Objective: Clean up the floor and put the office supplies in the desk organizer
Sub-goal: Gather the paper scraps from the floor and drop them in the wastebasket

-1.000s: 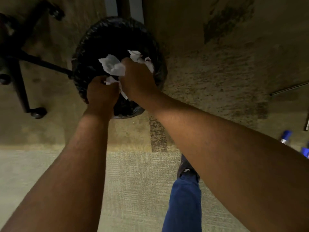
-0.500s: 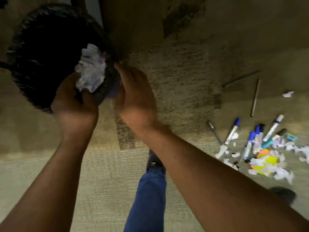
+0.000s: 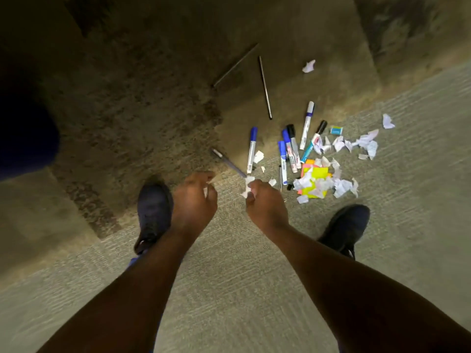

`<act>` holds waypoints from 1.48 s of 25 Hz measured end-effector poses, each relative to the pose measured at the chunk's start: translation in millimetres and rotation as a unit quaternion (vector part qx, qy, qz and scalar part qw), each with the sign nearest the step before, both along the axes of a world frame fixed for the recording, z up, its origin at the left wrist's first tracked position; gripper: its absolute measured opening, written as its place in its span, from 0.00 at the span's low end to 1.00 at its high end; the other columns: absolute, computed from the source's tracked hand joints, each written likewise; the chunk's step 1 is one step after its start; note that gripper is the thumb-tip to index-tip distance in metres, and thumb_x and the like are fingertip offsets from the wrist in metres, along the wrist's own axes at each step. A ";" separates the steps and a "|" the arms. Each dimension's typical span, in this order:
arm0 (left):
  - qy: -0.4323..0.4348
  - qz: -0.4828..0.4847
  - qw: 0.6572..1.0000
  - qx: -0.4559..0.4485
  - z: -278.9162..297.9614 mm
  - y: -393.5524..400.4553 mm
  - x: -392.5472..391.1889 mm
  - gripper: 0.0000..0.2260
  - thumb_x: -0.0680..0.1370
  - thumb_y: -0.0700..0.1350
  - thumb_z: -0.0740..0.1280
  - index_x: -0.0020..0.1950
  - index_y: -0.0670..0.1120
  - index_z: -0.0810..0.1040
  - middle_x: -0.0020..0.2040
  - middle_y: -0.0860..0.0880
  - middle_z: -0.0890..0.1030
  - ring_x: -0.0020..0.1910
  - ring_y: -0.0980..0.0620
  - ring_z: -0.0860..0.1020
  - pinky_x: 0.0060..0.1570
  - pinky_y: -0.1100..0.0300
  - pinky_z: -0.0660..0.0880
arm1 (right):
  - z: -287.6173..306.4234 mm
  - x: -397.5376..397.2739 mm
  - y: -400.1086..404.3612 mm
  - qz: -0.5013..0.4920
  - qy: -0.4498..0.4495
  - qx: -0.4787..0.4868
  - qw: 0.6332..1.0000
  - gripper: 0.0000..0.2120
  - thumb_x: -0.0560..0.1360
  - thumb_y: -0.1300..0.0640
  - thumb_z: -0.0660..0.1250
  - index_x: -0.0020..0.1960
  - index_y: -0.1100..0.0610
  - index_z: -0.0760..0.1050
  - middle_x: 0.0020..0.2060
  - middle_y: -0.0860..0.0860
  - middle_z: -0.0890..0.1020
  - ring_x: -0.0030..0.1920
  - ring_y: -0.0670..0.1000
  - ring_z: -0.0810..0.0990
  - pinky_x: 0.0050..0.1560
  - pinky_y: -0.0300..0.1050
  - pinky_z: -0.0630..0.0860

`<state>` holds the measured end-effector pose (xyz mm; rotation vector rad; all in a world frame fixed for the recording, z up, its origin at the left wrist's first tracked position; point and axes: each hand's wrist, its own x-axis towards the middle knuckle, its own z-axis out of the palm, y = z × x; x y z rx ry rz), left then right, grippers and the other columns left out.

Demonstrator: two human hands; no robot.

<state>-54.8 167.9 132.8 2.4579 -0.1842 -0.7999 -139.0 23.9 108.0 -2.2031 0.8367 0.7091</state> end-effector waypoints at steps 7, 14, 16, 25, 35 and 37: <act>0.119 -0.024 0.986 0.119 -126.6 -76.8 -72.2 0.15 0.74 0.47 0.69 0.60 0.45 0.79 0.57 0.44 0.82 0.56 0.44 0.79 0.55 0.56 0.74 | -90.9 -108.1 -40.8 0.029 0.097 0.038 0.994 0.20 0.74 0.54 0.67 0.64 0.58 0.70 0.58 0.57 0.77 0.58 0.58 0.75 0.56 0.48 0.71; 0.061 0.139 0.974 0.165 -187.2 -89.3 -89.6 0.13 0.71 0.50 0.75 0.48 0.44 0.78 0.50 0.44 0.80 0.49 0.44 0.79 0.48 0.54 0.76 | -141.5 -102.9 -22.6 0.164 0.005 -0.072 0.984 0.21 0.73 0.51 0.69 0.62 0.53 0.66 0.55 0.54 0.74 0.55 0.57 0.75 0.44 0.52 0.76; 0.080 0.125 0.976 0.161 -190.0 -86.1 -87.3 0.09 0.72 0.48 0.74 0.46 0.44 0.80 0.49 0.44 0.81 0.48 0.46 0.80 0.48 0.56 0.76 | -145.4 -99.1 -18.4 0.206 0.005 -0.093 0.974 0.15 0.75 0.56 0.65 0.61 0.53 0.67 0.54 0.56 0.74 0.53 0.57 0.75 0.42 0.52 0.76; -0.108 -0.144 0.983 0.044 -162.7 -133.0 -56.3 0.05 0.75 0.37 0.70 0.50 0.40 0.79 0.68 0.47 0.71 0.56 0.52 0.76 0.49 0.65 0.75 | -143.5 -91.2 -41.0 0.146 -0.105 -0.108 0.978 0.07 0.72 0.64 0.64 0.49 0.60 0.77 0.67 0.57 0.71 0.62 0.60 0.71 0.50 0.54 0.76; -0.068 -0.174 0.976 0.110 -178.0 -140.5 -17.4 0.14 0.77 0.33 0.65 0.61 0.42 0.72 0.52 0.40 0.80 0.48 0.42 0.80 0.45 0.51 0.78 | -152.9 -76.1 -57.2 0.141 -0.097 -0.048 0.984 0.12 0.74 0.69 0.59 0.55 0.61 0.73 0.52 0.58 0.76 0.51 0.58 0.76 0.40 0.50 0.75; -0.050 -0.135 0.983 0.114 -177.5 -143.0 -15.0 0.18 0.76 0.36 0.67 0.66 0.43 0.71 0.52 0.39 0.80 0.50 0.41 0.79 0.48 0.50 0.76 | -150.1 -81.6 -61.4 0.092 -0.127 -0.018 0.987 0.10 0.72 0.70 0.62 0.51 0.62 0.74 0.48 0.59 0.77 0.47 0.59 0.77 0.39 0.49 0.74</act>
